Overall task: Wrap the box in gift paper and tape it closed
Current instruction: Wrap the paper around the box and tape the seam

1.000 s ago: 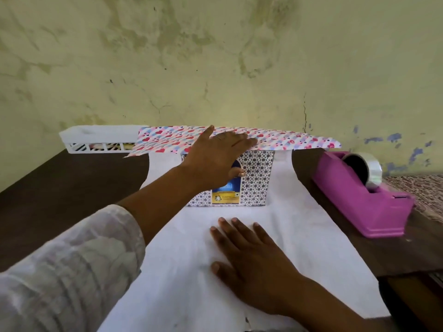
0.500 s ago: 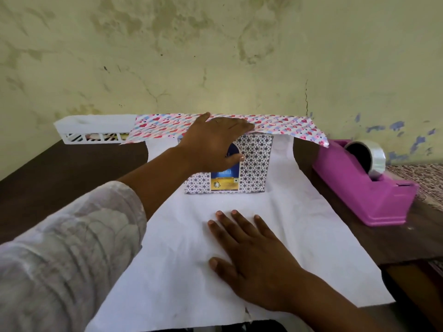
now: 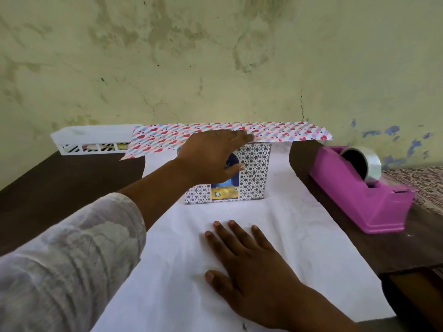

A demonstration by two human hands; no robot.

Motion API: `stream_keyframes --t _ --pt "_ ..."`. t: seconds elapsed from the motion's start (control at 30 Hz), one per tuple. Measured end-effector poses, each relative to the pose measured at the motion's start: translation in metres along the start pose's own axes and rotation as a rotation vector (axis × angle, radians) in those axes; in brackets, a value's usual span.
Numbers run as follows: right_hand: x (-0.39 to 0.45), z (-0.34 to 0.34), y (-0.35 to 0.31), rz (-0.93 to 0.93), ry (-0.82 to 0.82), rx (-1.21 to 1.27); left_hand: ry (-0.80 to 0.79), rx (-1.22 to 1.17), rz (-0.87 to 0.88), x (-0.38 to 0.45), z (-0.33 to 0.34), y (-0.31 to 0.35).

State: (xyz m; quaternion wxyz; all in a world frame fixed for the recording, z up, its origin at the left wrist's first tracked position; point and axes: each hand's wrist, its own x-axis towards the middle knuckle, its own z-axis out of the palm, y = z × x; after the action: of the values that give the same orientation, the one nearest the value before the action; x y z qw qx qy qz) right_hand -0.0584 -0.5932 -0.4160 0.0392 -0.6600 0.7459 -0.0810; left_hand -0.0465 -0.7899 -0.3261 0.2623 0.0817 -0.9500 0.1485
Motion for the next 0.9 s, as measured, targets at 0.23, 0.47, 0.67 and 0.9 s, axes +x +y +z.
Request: stream_keyframes --t 0.23,0.47,0.67,0.9 --pt "0.004 0.002 0.003 -0.005 -0.013 -0.051 0.058 0.004 0.014 -0.003 0.002 -0.001" --pt "0.032 -0.119 0.051 0.063 0.513 0.043 0.102 0.016 0.072 -0.002 0.006 0.000" --pt "0.074 -0.120 0.091 0.137 0.360 -0.003 0.129 0.076 0.043 -0.012 -0.001 0.006" --pt "0.070 -0.098 0.100 0.092 0.569 0.012 0.162 0.133 -0.051 -0.057 -0.001 -0.022"
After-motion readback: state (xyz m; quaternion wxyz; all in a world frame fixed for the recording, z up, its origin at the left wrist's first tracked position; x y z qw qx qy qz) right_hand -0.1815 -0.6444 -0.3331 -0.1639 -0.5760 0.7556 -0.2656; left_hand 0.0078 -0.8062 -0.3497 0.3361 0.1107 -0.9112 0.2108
